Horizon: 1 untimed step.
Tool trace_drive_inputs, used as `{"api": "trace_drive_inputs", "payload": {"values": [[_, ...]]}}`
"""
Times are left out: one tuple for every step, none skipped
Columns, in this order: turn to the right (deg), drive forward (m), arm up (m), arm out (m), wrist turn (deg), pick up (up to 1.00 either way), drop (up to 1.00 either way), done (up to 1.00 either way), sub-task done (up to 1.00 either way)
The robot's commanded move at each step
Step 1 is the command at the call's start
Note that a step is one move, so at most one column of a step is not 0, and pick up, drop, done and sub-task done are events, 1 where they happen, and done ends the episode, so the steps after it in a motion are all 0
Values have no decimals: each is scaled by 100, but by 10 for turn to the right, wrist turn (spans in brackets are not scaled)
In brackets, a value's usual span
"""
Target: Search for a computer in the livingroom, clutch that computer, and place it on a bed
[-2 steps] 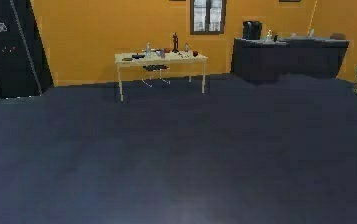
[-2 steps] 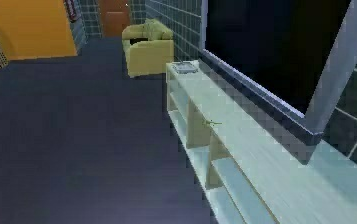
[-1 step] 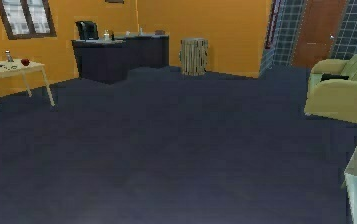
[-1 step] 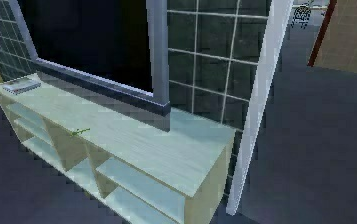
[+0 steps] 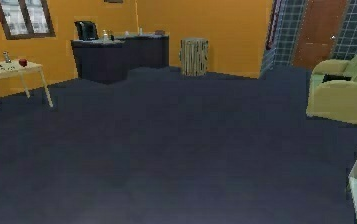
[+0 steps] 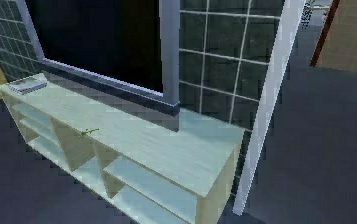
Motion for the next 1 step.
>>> {"api": "trace_drive_inputs", "payload": {"values": [[270,0,0,0,0,0,0,0,0]]}}
